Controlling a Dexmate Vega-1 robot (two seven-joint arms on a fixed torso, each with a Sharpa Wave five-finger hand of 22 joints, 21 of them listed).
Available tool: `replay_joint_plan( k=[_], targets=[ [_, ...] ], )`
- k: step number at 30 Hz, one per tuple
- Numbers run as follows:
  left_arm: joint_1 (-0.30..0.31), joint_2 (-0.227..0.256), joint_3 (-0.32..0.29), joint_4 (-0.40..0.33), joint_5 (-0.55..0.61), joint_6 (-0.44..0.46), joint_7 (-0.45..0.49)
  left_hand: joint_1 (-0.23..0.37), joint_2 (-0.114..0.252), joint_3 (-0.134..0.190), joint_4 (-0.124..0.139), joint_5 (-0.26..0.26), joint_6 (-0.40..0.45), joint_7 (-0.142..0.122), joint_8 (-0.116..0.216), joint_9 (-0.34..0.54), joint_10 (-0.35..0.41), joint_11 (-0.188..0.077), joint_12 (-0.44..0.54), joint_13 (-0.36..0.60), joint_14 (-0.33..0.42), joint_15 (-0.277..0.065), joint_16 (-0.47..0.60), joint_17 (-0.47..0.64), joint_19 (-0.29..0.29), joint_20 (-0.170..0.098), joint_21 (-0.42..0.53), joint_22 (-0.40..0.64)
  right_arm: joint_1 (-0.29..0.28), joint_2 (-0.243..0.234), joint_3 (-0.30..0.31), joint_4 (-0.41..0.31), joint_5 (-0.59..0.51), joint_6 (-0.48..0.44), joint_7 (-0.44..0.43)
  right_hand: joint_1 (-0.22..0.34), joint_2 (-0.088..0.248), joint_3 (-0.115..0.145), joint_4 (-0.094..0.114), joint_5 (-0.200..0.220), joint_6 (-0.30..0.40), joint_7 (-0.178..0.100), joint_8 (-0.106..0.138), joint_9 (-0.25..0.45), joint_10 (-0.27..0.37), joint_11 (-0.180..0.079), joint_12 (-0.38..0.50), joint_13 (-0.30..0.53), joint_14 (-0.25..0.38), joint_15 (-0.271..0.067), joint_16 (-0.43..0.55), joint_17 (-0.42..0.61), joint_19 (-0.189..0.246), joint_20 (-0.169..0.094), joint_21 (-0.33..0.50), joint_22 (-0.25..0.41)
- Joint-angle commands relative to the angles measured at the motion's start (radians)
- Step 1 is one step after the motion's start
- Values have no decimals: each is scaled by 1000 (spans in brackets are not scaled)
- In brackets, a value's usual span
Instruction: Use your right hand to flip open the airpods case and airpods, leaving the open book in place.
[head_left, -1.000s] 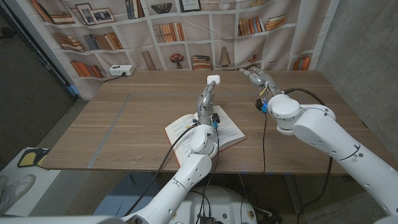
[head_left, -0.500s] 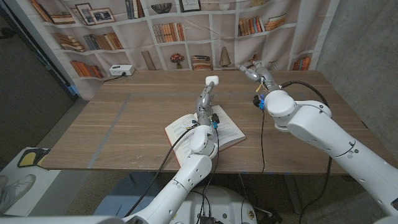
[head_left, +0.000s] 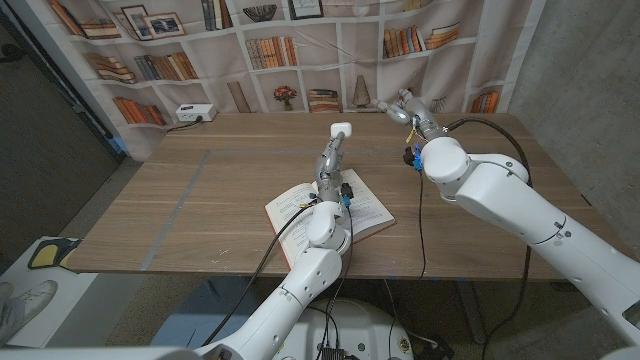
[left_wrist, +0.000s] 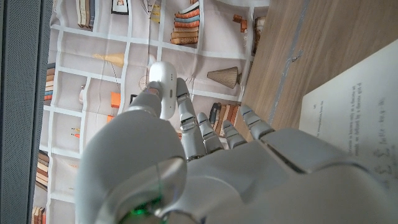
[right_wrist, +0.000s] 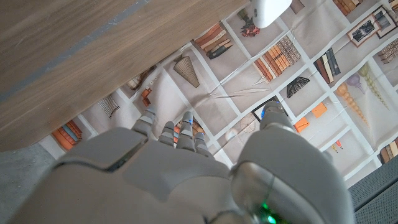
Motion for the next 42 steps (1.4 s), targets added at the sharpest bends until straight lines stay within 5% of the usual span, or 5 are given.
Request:
replay_joint_plan(
  k=[1, 36, 42],
  targets=[
    [-14, -3, 9, 19, 15, -12, -15, 6, 10, -5, -1, 4, 80, -78, 4, 6, 10, -2, -2, 4, -15, -4, -3, 1, -6, 0, -2, 5, 77, -8, -53, -5, -81, -51, 73, 18, 1, 2, -10, -2, -9, -7, 3, 3, -13, 1, -10, 1, -30, -3, -1, 3, -12, 4, -2, 2],
    [-41, -29, 12, 83, 17, -43, -48, 14, 15, -11, -6, 4, 85, -80, 3, 9, 18, -2, -4, 5, -44, -8, -5, -3, -22, -3, -4, 5, 288, -11, -236, 51, -230, -134, 311, 126, 0, 42, -60, -2, -68, -37, -2, 3, -112, -17, -57, -29, -131, -10, -9, 2, -96, 2, -3, 2],
    [-46, -31, 14, 91, 16, -41, -52, 15, 15, -12, -6, 4, 84, -81, 3, 9, 19, -3, -5, 5, -44, -8, -4, -4, -22, -4, -4, 5, 327, -28, -276, 60, -260, -115, 374, 176, 23, 70, -61, 16, -92, -47, -3, 3, -157, -12, -62, -37, -171, -6, -9, 3, -132, 1, -3, 2]
  ],
)
